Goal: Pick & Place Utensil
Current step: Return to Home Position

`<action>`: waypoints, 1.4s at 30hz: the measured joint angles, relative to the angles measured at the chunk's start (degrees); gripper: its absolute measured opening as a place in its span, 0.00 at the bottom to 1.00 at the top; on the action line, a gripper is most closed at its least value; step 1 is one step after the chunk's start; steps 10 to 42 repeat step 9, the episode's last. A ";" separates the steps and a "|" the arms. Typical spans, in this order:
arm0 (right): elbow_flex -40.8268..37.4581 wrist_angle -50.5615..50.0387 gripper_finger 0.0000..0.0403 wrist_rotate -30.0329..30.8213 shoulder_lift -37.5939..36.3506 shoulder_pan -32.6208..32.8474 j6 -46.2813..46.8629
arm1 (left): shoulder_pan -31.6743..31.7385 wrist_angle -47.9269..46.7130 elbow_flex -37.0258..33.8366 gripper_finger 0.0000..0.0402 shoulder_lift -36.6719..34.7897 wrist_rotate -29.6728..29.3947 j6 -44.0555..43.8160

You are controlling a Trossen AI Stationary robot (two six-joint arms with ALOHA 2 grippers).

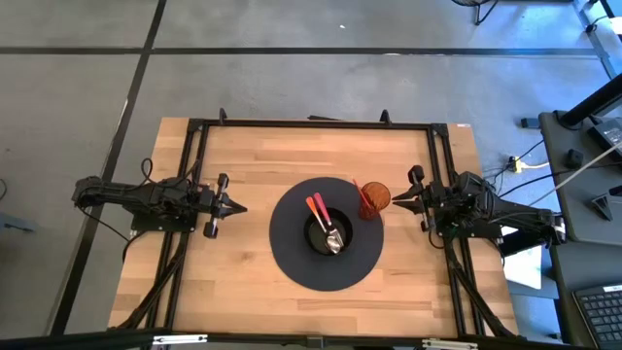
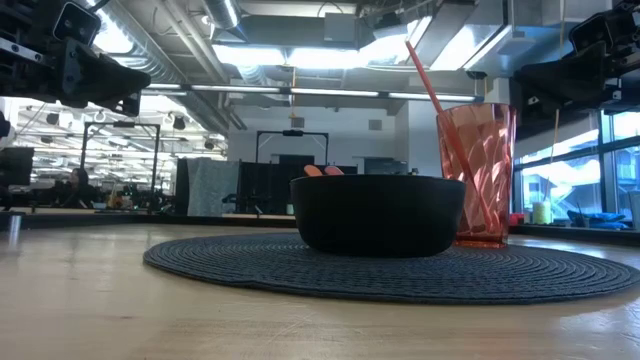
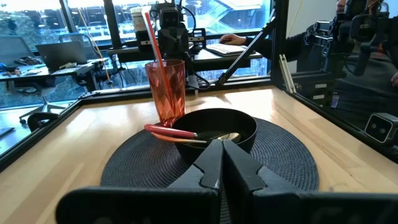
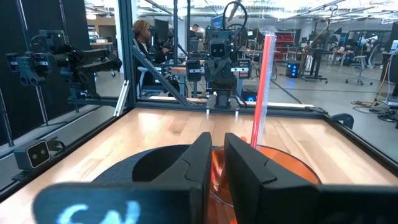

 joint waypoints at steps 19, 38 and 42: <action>0.00 -0.01 0.11 0.00 0.00 0.02 0.04 | -0.01 -0.01 0.00 0.00 -0.01 0.00 0.00; 0.00 -0.01 0.11 0.00 0.00 0.02 0.04 | -0.01 -0.01 0.00 0.00 -0.01 0.00 0.00; 0.00 -0.01 0.11 0.00 0.00 0.02 0.04 | -0.01 -0.01 0.00 0.00 -0.01 0.00 0.00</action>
